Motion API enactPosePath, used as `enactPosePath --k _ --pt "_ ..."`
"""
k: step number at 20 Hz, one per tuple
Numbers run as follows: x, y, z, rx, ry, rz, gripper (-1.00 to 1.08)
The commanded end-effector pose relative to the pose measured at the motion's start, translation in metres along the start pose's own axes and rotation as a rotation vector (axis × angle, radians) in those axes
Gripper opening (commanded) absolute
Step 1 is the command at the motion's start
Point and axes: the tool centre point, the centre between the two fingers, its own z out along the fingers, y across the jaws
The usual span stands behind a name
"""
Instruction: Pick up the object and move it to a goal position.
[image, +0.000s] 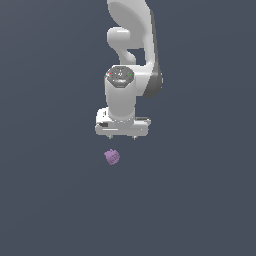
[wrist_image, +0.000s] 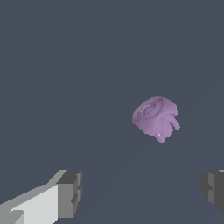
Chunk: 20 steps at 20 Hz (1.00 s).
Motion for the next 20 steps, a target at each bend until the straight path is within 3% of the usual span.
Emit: enactPosePath --k 1,10,20 --pt "0.000 0.000 0.000 0.000 0.000 0.000 1.00" --pt "0.009 -0.024 -0.021 0.030 0.029 0.001 1.00" --pt "0.011 -0.018 -0.015 0.026 0.029 -0.045 1.00"
